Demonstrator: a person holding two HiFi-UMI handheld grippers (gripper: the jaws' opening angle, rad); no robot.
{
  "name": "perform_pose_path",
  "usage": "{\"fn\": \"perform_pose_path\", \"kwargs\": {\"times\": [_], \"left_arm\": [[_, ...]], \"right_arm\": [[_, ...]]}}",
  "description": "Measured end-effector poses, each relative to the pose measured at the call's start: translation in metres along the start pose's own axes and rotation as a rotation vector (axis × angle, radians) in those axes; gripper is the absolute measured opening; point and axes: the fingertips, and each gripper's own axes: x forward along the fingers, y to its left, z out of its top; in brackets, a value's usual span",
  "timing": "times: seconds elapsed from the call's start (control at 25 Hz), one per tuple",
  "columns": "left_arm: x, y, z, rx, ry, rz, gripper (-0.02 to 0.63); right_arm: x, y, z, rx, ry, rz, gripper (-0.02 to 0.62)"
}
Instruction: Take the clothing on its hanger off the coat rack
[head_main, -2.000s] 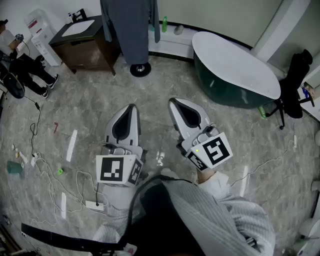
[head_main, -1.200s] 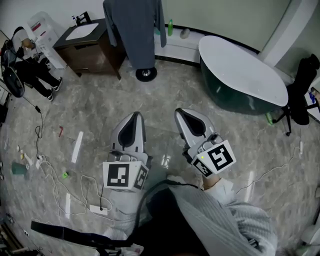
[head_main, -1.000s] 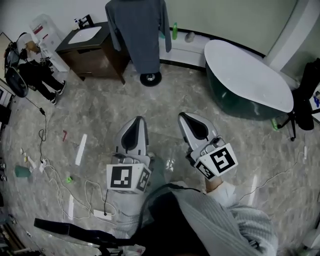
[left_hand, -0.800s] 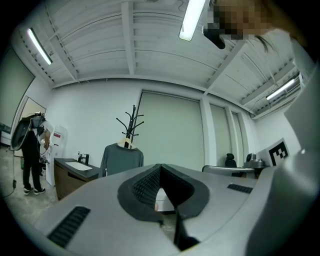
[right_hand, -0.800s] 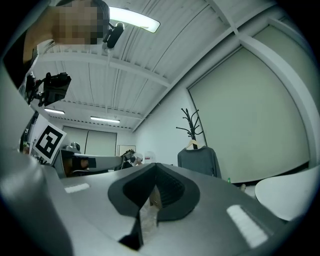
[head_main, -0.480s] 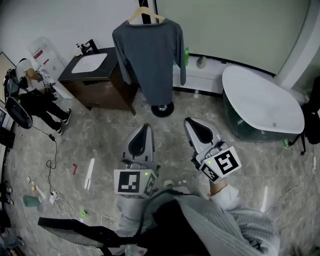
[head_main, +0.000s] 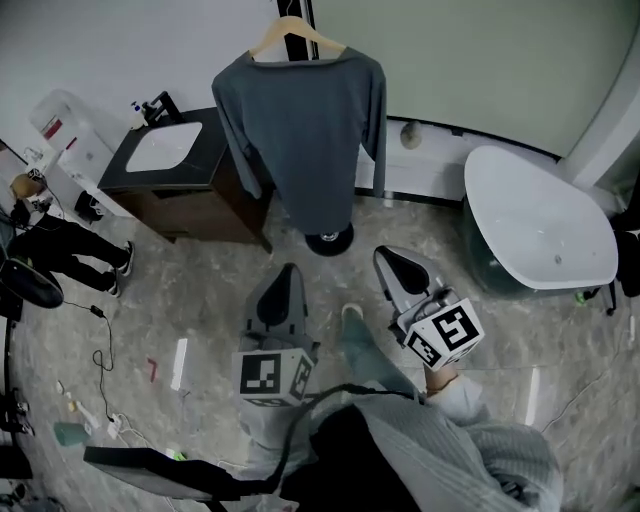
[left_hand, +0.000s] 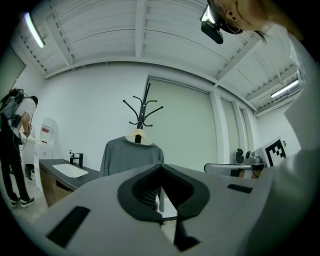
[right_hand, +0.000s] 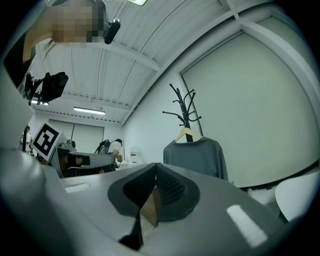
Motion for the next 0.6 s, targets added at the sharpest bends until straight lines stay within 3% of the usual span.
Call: {"fn": "perform_pose_path", "kwargs": {"times": [0.12, 0.4, 0.6], "left_arm": [[0.052, 0.031, 0.004, 0.018, -0.008, 0.014, 0.003], [0.189, 0.099, 0.063, 0.071, -0.073, 0.058, 0.003], [0.257, 0.131, 0.088, 0.091, -0.094, 0.065, 0.003]], "right_arm": [[0.056, -0.034, 0.004, -0.023, -0.014, 0.013, 0.003], [0.183, -0.134, 0.052, -0.065, -0.08, 0.011, 0.003], [0.247, -0.18, 0.075, -0.064, -0.083, 0.013, 0.003]]}}
